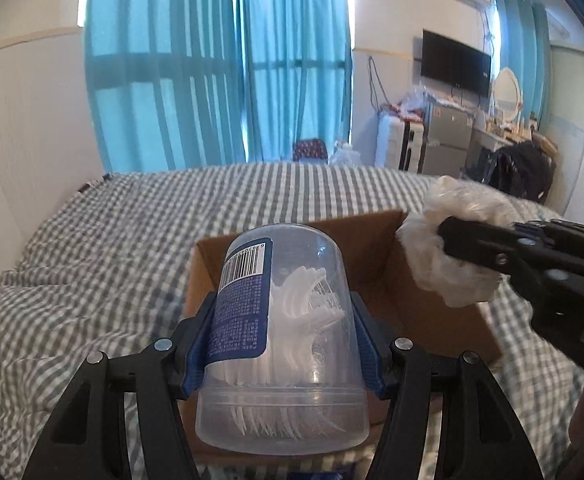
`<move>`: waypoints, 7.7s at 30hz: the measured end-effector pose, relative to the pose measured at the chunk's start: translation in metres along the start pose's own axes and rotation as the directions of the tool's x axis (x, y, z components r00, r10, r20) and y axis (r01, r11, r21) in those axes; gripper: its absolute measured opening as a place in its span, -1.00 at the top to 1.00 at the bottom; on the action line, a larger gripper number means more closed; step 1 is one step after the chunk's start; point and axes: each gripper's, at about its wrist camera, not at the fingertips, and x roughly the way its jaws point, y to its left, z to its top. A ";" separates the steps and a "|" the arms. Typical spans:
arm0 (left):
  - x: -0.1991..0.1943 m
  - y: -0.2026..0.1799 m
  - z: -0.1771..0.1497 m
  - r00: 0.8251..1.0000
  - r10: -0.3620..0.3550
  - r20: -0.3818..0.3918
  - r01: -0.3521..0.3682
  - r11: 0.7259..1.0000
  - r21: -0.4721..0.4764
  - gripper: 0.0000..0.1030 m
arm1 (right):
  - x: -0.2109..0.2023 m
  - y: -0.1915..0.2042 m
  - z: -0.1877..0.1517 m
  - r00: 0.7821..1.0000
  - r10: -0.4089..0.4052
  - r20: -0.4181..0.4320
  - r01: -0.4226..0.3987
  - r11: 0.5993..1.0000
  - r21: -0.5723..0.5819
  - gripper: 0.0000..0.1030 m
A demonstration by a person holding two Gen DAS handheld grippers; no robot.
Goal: Organize objects
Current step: 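Carry the floss tub and cream cloth into the box and release both, then grasp the white sock with the right tool, then grasp the foil packet with the left tool while the right tool carries the sock to the box, then grasp the blue tissue pack with the left tool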
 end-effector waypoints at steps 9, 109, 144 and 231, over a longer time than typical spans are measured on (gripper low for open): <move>0.028 0.004 -0.019 0.997 -0.025 -0.071 0.024 1.000 -0.015 -0.24 | 0.057 -0.026 -0.027 0.996 0.025 -0.084 -0.021 0.999 0.048 0.74; -0.044 -0.148 -0.151 0.985 -0.055 -0.162 0.094 0.965 0.245 0.57 | -0.131 -0.089 -0.232 0.938 -0.180 -0.295 0.253 0.939 0.232 0.13; -0.148 -0.036 -0.017 0.990 -0.109 0.088 0.108 0.994 0.008 0.87 | -0.168 0.010 -0.074 0.988 -0.156 0.001 0.155 0.985 0.073 0.13; -0.101 0.004 -0.164 0.981 0.111 -0.160 -0.121 0.991 -0.055 -1.00 | -0.098 0.018 -0.197 0.958 -0.173 -0.230 0.181 0.983 0.016 -0.74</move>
